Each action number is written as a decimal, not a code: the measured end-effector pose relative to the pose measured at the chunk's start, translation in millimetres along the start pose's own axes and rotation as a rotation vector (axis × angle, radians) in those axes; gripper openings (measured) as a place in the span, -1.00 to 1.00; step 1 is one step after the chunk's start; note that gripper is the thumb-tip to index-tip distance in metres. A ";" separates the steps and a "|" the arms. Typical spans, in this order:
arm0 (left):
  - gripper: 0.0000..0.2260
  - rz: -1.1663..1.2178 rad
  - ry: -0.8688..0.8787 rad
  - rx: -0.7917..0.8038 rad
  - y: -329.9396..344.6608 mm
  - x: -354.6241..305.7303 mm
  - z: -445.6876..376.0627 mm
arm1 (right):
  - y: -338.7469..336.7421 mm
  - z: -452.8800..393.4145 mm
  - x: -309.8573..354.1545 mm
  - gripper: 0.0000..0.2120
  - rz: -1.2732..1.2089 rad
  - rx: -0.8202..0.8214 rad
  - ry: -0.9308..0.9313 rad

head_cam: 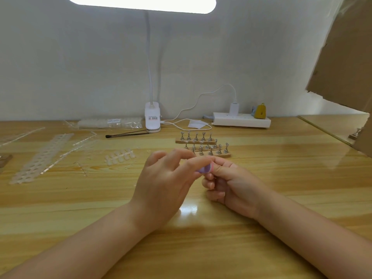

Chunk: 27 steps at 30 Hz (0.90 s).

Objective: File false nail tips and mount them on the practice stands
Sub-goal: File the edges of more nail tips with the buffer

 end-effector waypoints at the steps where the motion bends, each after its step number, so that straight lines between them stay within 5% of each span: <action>1: -0.80 -0.043 -0.008 0.032 2.0 3.0 1.1 | -1.2 -0.4 -0.1 -0.88 -0.017 -0.003 0.010; 5: -0.68 -0.210 -0.031 0.037 -2.4 16.2 5.7 | -2.4 -1.7 -0.8 -0.86 -0.040 -0.001 0.044; 8: -0.65 -0.242 0.142 -0.095 -11.1 -3.6 1.5 | 2.1 -1.1 -3.0 -0.85 0.028 0.025 0.048; 11: -0.64 -0.320 0.266 -0.036 -2.7 -17.6 2.7 | 4.8 -1.3 -3.4 -0.83 0.053 0.051 0.055; 15: -0.55 -0.289 0.057 0.046 -1.6 14.8 6.1 | 2.8 -0.7 -2.5 -0.85 0.020 0.040 0.068; 20: -0.69 -0.294 0.328 -0.094 -6.7 -30.4 -0.4 | 7.3 0.6 -2.6 -0.82 0.068 0.063 0.045; 27: -0.62 -0.347 0.211 -0.103 -14.9 -7.2 1.7 | 7.2 -1.2 -3.5 -0.86 0.059 0.077 0.065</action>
Point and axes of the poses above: each hand's wrist, its own z-axis away from the middle knuckle, its own y-axis out of the palm, x = y × z, the point moved 10 cm from there along -z, towards the middle knuckle, and after that the axes turned 12 degrees about y, right-handed, at the moved point
